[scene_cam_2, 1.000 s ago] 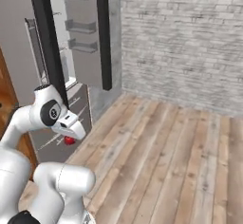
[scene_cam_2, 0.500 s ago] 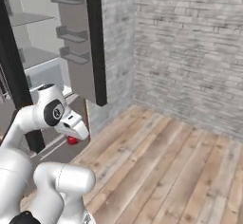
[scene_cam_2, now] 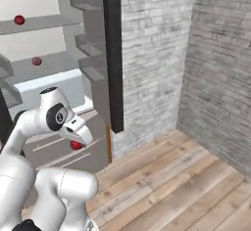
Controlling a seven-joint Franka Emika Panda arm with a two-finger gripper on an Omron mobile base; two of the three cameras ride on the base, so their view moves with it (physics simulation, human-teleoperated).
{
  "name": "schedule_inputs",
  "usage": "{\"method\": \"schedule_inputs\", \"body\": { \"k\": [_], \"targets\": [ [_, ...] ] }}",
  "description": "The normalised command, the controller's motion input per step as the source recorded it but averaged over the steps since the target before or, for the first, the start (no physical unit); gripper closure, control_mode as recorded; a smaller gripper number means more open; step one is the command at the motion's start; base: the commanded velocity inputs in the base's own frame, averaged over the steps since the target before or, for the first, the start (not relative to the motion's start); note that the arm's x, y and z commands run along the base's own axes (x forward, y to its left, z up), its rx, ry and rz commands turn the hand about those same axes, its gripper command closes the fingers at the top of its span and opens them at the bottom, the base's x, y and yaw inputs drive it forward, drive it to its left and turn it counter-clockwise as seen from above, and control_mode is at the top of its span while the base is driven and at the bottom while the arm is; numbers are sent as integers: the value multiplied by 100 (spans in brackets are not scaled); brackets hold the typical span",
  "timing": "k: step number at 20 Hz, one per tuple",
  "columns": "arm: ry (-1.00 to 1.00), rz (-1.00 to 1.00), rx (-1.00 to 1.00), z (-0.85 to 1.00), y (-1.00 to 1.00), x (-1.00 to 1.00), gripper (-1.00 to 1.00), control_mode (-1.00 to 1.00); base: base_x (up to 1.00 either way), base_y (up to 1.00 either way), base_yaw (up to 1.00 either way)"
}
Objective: Place the mango in the correct fridge rack based on whether it is a fruit or vegetable. Finally, close the fridge door.
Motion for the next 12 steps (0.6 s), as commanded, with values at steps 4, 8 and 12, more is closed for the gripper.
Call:
{"method": "schedule_inputs", "body": {
  "k": [4, 8, 12],
  "targets": [
    [0, 0, 0, 0, 0, 0, 100, 100, 81, -29, 61],
    [0, 0, 0, 0, 0, 0, 100, 100, 77, -7, 64],
    [0, 0, 0, 0, 0, 0, 100, 100, 84, -13, 61]
  ]
}}
